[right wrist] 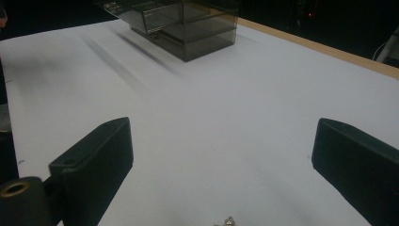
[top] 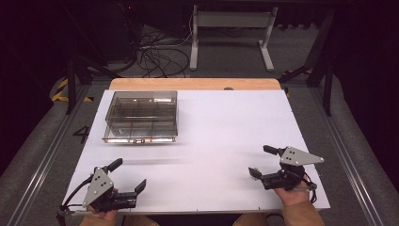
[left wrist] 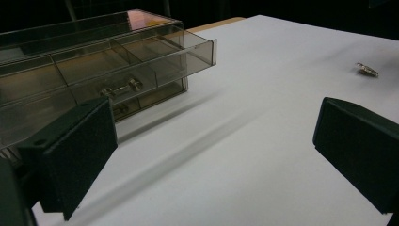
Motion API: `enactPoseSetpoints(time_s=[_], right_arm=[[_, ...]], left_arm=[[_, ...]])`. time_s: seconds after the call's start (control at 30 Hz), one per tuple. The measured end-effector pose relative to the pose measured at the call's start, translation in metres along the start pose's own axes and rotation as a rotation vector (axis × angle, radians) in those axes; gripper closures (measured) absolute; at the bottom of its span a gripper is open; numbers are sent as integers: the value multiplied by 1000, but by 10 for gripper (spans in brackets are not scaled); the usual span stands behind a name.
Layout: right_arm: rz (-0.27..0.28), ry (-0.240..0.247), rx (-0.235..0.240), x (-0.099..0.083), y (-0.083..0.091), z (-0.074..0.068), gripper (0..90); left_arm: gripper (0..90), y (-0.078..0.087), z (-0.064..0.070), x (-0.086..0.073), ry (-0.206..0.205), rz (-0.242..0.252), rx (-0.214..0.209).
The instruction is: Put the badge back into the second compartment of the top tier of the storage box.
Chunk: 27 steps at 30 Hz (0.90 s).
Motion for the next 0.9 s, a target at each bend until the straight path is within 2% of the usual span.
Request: enactPoseSetpoints(time_s=[0.27, 0.43, 0.6, 0.73, 0.9], right_arm=[[-12, -6, -9, 4, -6, 3, 55], [-42, -6, -5, 5, -11, 3, 55], [-94, 18, -11, 6, -17, 2, 55], [-111, 21, -13, 6, -18, 2, 55], [-105, 15, -8, 6, -17, 1, 62]], left_arm=[[10, -1, 0, 0, 1, -4, 0], [10, -1, 0, 0, 0, -7, 0], [10, -1, 0, 0, -1, -6, 1], [10, -1, 0, 0, 2, -6, 4], [10, -1, 0, 0, 0, -7, 3]])
Point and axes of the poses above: each handheld gripper's, and its own axes: y roughly backward along the jaws, x roughly out of its top, z roughly to its right, the point moved 6 cm from there along -y, roughly forward along the jaws, and after that the axes turned 15 degrees about -z, right-handed, at the moved point
